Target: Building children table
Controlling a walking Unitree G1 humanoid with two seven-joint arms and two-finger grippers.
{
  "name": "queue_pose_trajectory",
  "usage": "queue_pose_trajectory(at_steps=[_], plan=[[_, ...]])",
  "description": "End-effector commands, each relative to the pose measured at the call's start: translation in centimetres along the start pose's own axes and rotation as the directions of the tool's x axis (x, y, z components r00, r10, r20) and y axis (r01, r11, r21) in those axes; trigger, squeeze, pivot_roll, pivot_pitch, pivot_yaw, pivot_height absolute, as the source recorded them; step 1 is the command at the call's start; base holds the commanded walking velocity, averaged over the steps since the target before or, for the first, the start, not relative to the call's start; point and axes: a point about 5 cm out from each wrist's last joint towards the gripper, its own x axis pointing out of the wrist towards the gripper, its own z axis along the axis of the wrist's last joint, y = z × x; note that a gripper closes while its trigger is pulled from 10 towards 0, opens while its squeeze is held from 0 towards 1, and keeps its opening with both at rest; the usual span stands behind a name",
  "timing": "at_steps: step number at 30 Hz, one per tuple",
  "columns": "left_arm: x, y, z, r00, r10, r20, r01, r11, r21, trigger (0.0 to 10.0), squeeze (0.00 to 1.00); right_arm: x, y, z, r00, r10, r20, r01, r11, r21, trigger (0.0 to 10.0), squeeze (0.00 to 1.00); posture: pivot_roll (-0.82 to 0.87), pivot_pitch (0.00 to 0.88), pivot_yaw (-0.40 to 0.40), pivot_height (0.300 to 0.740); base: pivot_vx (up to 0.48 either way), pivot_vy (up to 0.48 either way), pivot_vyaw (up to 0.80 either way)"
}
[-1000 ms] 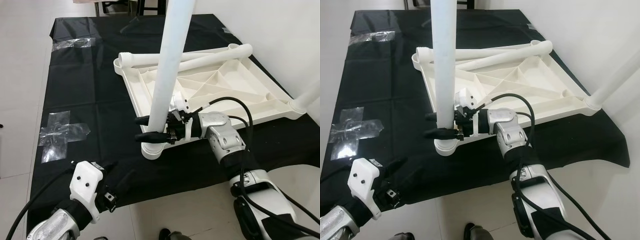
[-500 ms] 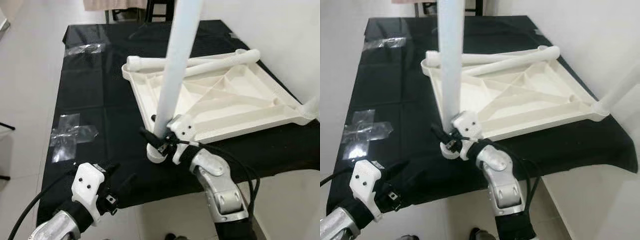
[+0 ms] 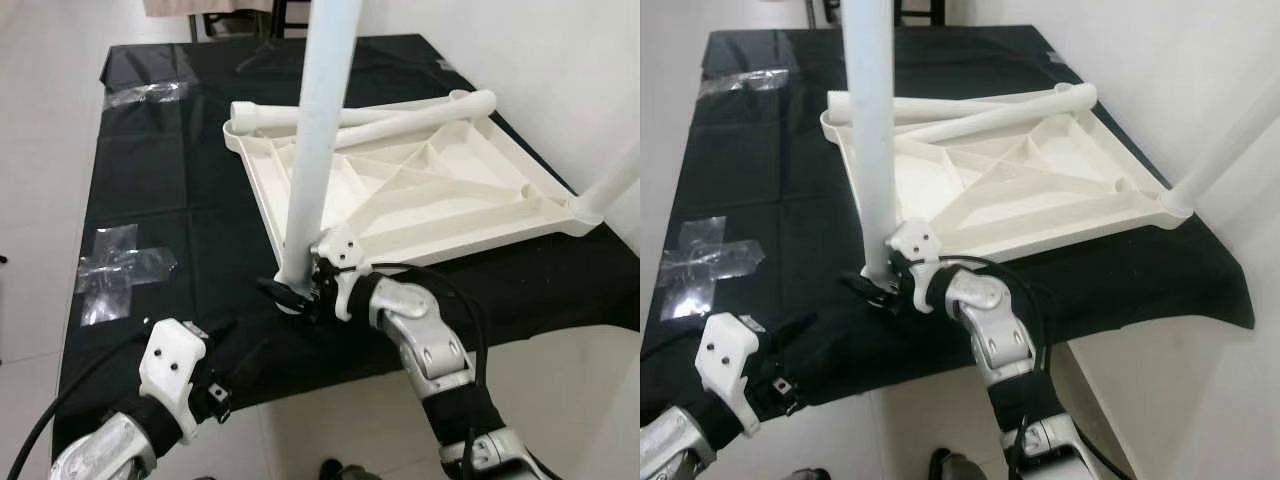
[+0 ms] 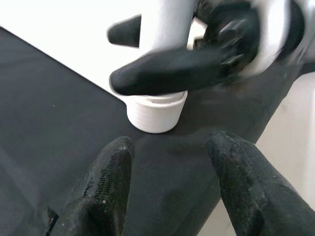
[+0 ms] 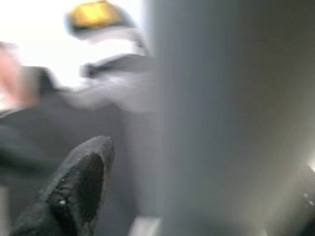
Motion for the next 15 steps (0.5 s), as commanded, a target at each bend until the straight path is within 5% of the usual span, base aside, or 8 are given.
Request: queue_pose_trajectory(at_steps=[1,3,10,11,12,13,14,15], plan=[[-0.3,-0.2,-0.5,0.999,-0.007,-0.038,0.007,1.000,-0.002,10.0,0.00,-0.1,0.4,0.9,0.979,0.201,0.014,-0.200,0.979,-0.047,10.0,0.00,0.17,0.234,-0.102,0.740,0.000,0.000,0.00],[-0.5,-0.3,-0.6,0.999,-0.008,-0.049,0.008,1.000,0.003,10.0,0.00,-0.6,0.1,0.9,0.944,0.326,-0.038,-0.328,0.942,-0.073,10.0,0.00,0.17,0.234,-0.102,0.740,0.000,0.000,0.00],[-0.8,-0.5,-0.6,0.998,-0.006,-0.056,0.006,1.000,0.005,10.0,0.00,0.2,-1.9,0.6,0.940,0.332,-0.085,-0.337,0.939,-0.065,10.0,0.00,0.20,0.244,-0.107,0.740,0.000,0.000,0.00],[-0.9,-0.5,-0.6,0.998,-0.001,-0.060,0.002,1.000,0.005,10.0,0.00,0.4,-2.1,0.7,0.939,0.336,-0.077,-0.340,0.939,-0.054,5.0,0.00,0.20,0.249,-0.107,0.740,0.000,0.000,0.00],[-1.0,-0.5,-0.6,0.998,0.002,-0.062,-0.002,1.000,0.005,10.0,0.00,0.6,-2.4,0.8,0.939,0.336,-0.072,-0.339,0.940,-0.044,2.2,0.00,0.20,0.252,-0.109,0.740,0.000,0.000,0.00],[-1.0,-0.5,-0.6,0.998,0.002,-0.062,-0.002,1.000,0.005,10.0,0.00,0.6,-2.4,0.8,0.939,0.336,-0.072,-0.339,0.940,-0.044,2.2,0.00,0.20,0.252,-0.109,0.740,0.000,0.000,0.00],[-1.0,-0.5,-0.6,0.998,0.005,-0.064,-0.005,1.000,0.004,10.0,0.00,0.6,-2.6,0.8,0.938,0.339,-0.072,-0.342,0.939,-0.033,0.0,0.00,0.20,0.254,-0.109,0.740,0.000,0.000,0.00],[-1.1,-0.5,-0.6,0.998,0.007,-0.065,-0.007,1.000,0.002,10.0,0.00,0.6,-2.7,0.8,0.937,0.340,-0.075,-0.343,0.939,-0.025,0.0,0.00,0.20,0.256,-0.111,0.740,0.000,0.000,0.00]])
